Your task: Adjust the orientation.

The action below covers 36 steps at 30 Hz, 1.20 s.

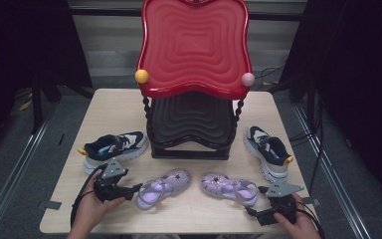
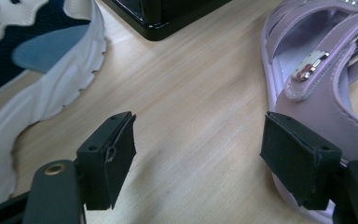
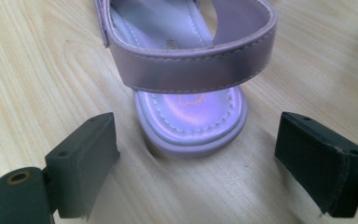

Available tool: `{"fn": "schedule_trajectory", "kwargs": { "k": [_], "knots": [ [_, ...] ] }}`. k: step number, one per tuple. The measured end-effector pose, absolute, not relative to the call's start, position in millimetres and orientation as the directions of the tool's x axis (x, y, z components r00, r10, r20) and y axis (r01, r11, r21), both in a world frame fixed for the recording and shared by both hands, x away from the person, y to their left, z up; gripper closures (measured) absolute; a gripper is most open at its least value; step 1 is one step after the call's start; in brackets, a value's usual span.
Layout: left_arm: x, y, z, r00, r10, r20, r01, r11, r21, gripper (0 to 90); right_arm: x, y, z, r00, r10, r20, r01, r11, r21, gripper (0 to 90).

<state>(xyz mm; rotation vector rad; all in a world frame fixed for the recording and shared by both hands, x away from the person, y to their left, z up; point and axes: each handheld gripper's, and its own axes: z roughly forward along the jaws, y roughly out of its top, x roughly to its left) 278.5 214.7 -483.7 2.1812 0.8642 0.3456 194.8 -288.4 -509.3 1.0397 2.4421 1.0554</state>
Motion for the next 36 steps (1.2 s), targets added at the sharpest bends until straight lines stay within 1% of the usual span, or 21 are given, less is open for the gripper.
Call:
{"fn": "schedule_trajectory", "kwargs": {
  "k": [3, 4, 6, 11, 13, 17, 21, 23, 26, 36],
  "knots": [
    [278.5, 219.7, -479.9, 0.72, 0.693, -0.042, 0.486, -0.46, 0.743, 25.6, 194.8, -288.4, -509.3, -0.7, 0.714, 0.023, 0.506, 0.473, 0.721, 12.2],
    [279.5, 223.2, -478.7, 0.709, 0.702, -0.065, 0.495, -0.429, 0.755, 25.6, 194.8, -288.4, -509.3, -0.7, 0.714, 0.023, 0.506, 0.473, 0.721, 12.2],
    [279.6, 224.1, -478.1, 0.706, 0.705, -0.071, 0.498, -0.422, 0.758, 25.7, 194.8, -288.4, -509.3, -0.7, 0.714, 0.023, 0.506, 0.473, 0.721, 12.2],
    [278.7, 223.6, -469.8, 0.719, 0.692, -0.07, 0.474, -0.414, 0.777, 25.9, 194.8, -288.4, -509.3, -0.7, 0.714, 0.023, 0.506, 0.473, 0.722, 12.2],
    [277.7, 222.9, -464.1, 0.723, 0.684, -0.098, 0.472, -0.385, 0.793, 25.9, 194.8, -288.4, -509.3, -0.7, 0.714, 0.023, 0.506, 0.473, 0.721, 12.2],
    [275.5, 219.4, -458.3, 0.735, 0.672, -0.093, 0.448, -0.378, 0.81, 25.9, 194.8, -288.4, -509.3, -0.7, 0.714, 0.023, 0.506, 0.473, 0.721, 12.2],
    [273.4, 215.0, -453.1, 0.749, 0.652, -0.121, 0.437, -0.347, 0.83, 26.7, 194.8, -288.4, -509.3, -0.7, 0.714, 0.023, 0.506, 0.473, 0.721, 12.2],
    [272.0, 212.3, -452.0, 0.753, 0.644, -0.132, 0.441, -0.346, 0.828, 27.5, 194.8, -288.4, -509.3, -0.7, 0.714, 0.023, 0.506, 0.473, 0.721, 12.2],
    [270.2, 207.7, -452.3, 0.765, 0.633, -0.122, 0.432, -0.363, 0.825, 28.3, 194.8, -288.4, -509.3, -0.7, 0.714, 0.023, 0.506, 0.473, 0.721, 12.2],
    [268.6, 197.4, -455.2, 0.785, 0.607, -0.127, 0.431, -0.388, 0.815, 30.8, 194.8, -288.4, -509.3, -0.7, 0.714, 0.023, 0.506, 0.473, 0.721, 12.2]
  ]
}}
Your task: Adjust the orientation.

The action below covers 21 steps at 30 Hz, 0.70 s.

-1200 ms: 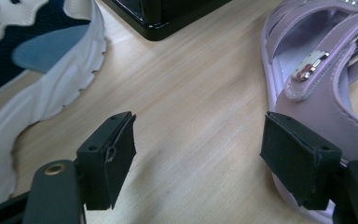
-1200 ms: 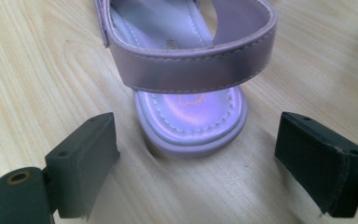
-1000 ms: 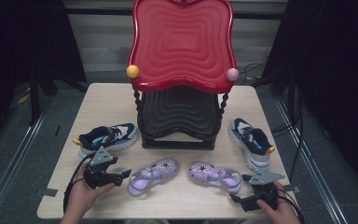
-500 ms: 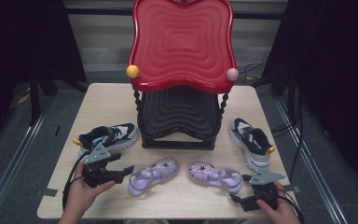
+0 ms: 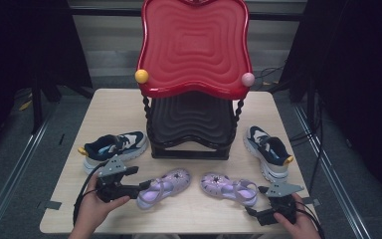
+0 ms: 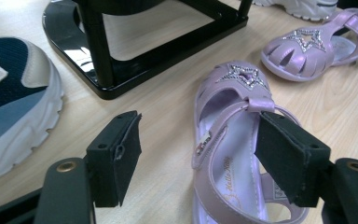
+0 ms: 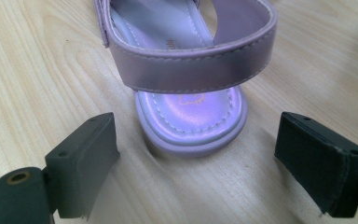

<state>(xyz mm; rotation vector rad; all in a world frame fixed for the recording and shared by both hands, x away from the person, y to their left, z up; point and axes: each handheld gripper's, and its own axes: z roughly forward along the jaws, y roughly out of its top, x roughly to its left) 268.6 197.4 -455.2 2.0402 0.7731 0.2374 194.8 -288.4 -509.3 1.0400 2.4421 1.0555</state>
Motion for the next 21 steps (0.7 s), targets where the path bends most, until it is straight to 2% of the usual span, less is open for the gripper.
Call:
{"fn": "schedule_trajectory", "kwargs": {
  "k": [10, 21],
  "knots": [
    [270.5, 184.5, -468.2, 0.807, 0.583, -0.089, 0.417, -0.457, 0.785, 39.3, 194.8, -288.4, -509.3, -0.7, 0.714, 0.023, 0.506, 0.473, 0.721, 12.2],
    [271.3, 177.8, -474.2, 0.824, 0.562, -0.07, 0.402, -0.493, 0.772, 55.1, 194.8, -288.4, -509.3, -0.7, 0.714, 0.023, 0.506, 0.473, 0.721, 12.2]
  ]
}}
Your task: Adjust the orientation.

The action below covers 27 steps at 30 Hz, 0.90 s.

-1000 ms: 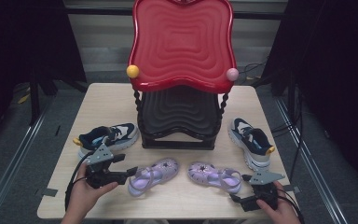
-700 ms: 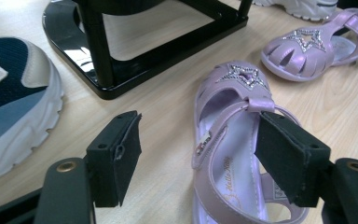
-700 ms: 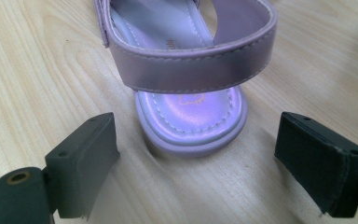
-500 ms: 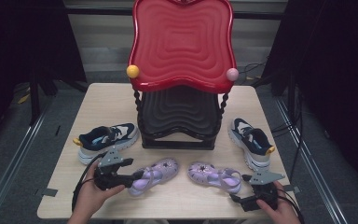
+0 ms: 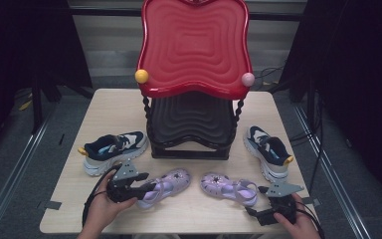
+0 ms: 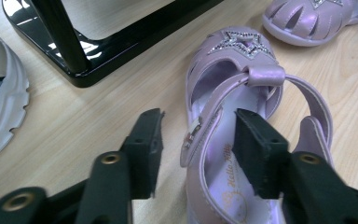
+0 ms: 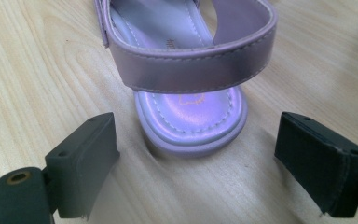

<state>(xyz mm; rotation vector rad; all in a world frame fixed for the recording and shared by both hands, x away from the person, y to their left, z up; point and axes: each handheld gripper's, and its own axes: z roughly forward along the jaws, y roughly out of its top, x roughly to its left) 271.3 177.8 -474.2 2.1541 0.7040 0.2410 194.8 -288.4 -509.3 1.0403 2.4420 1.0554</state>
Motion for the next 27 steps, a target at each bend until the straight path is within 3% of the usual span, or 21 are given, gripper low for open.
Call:
{"fn": "schedule_trajectory", "kwargs": {
  "k": [14, 19, 27],
  "knots": [
    [272.1, 173.8, -476.7, 0.829, 0.555, -0.065, 0.41, -0.524, 0.746, 65.9, 194.8, -288.4, -509.3, -0.7, 0.714, 0.023, 0.506, 0.473, 0.722, 12.2],
    [272.1, 171.3, -474.5, 0.822, 0.569, -0.029, 0.411, -0.558, 0.721, 74.6, 194.8, -288.4, -509.3, -0.7, 0.714, 0.023, 0.506, 0.473, 0.721, 12.2],
    [274.0, 170.0, -474.6, 0.83, 0.558, -0.001, 0.397, -0.588, 0.705, 79.6, 194.8, -288.4, -509.3, -0.7, 0.714, 0.023, 0.506, 0.473, 0.722, 12.2]
  ]
}}
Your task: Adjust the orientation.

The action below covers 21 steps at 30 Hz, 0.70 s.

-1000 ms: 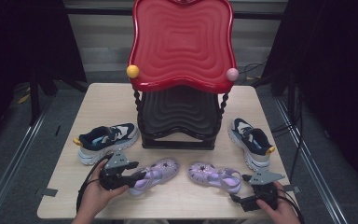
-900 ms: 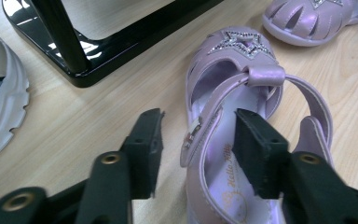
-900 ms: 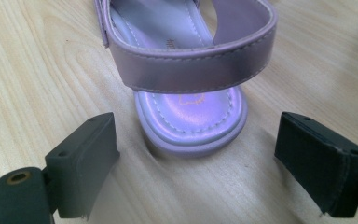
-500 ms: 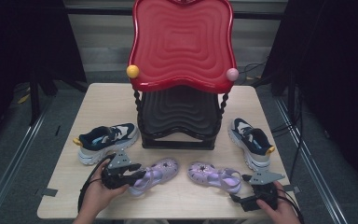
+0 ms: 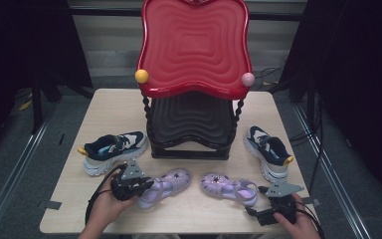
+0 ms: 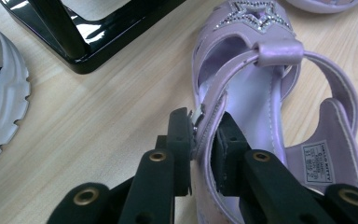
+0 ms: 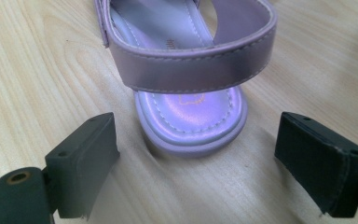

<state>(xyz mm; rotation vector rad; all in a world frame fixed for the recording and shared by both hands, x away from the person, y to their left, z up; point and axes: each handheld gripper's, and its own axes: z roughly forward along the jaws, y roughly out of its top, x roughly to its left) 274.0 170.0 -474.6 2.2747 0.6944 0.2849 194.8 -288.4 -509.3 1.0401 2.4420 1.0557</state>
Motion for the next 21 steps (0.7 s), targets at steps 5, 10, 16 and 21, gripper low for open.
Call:
{"fn": "schedule_trajectory", "kwargs": {
  "k": [5, 10, 16, 21],
  "knots": [
    [272.6, 169.4, -470.9, 0.832, 0.555, -0.002, 0.393, -0.587, 0.708, 80.5, 194.8, -288.4, -509.3, -0.7, 0.714, 0.023, 0.506, 0.473, 0.722, 12.2],
    [270.6, 169.4, -465.3, 0.828, 0.561, 0.002, 0.391, -0.579, 0.715, 80.6, 194.8, -288.4, -509.3, -0.7, 0.714, 0.023, 0.506, 0.473, 0.722, 12.2],
    [268.7, 171.3, -456.0, 0.816, 0.577, -0.029, 0.403, -0.534, 0.743, 80.6, 194.7, -288.4, -509.3, -0.7, 0.714, 0.023, 0.506, 0.473, 0.721, 12.2],
    [264.9, 168.0, -442.7, 0.8, 0.598, -0.057, 0.421, -0.49, 0.763, 80.6, 194.8, -288.4, -509.3, -0.7, 0.714, 0.023, 0.506, 0.473, 0.722, 12.2]
  ]
}}
